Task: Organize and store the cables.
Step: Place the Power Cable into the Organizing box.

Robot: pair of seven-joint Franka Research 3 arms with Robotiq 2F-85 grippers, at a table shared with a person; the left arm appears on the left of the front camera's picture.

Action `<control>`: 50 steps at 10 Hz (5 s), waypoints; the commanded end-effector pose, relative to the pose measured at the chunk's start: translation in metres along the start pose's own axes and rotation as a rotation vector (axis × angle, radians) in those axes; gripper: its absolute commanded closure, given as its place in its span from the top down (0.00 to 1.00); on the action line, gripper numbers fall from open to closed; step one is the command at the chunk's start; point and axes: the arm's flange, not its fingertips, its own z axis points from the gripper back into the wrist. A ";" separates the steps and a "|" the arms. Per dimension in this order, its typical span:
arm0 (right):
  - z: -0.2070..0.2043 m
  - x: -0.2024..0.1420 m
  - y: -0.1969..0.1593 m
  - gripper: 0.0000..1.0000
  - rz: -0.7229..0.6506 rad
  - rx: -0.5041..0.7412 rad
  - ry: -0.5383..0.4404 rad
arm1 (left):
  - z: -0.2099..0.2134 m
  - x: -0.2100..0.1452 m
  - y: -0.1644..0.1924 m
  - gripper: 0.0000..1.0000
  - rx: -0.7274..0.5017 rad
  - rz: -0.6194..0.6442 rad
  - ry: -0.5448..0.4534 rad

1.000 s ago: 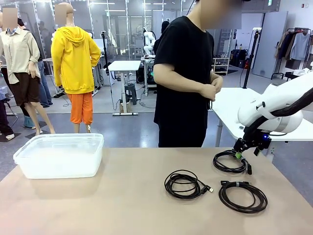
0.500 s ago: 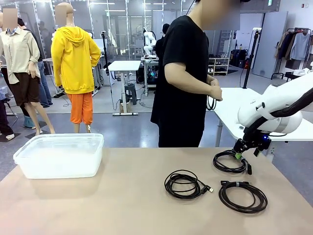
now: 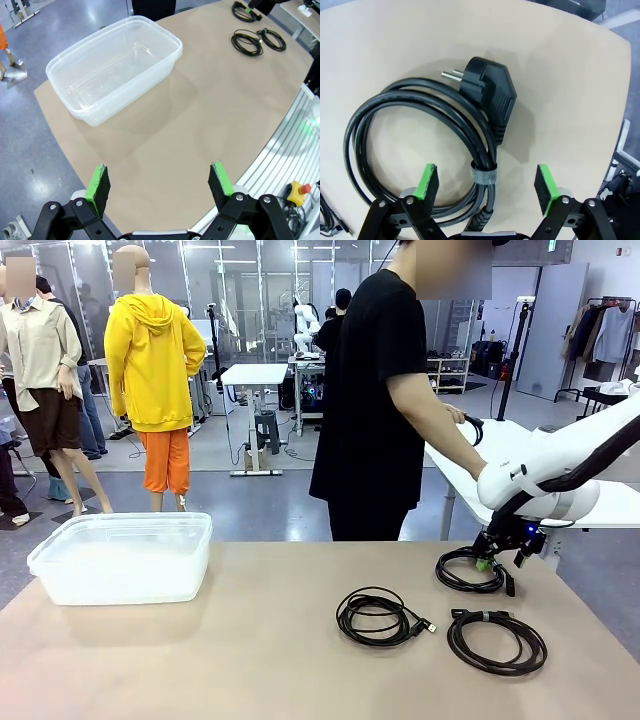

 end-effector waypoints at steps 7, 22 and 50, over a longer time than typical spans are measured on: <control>-0.011 0.023 0.007 0.00 -0.031 0.000 0.072 | 0.000 0.001 0.000 1.00 -0.009 -0.012 -0.008; 0.086 0.008 0.036 0.00 -0.059 0.019 0.165 | 0.000 0.001 0.000 1.00 -0.009 -0.012 -0.008; 0.049 -0.111 0.452 0.18 0.087 0.210 0.164 | 0.000 0.001 0.000 1.00 -0.009 -0.012 -0.008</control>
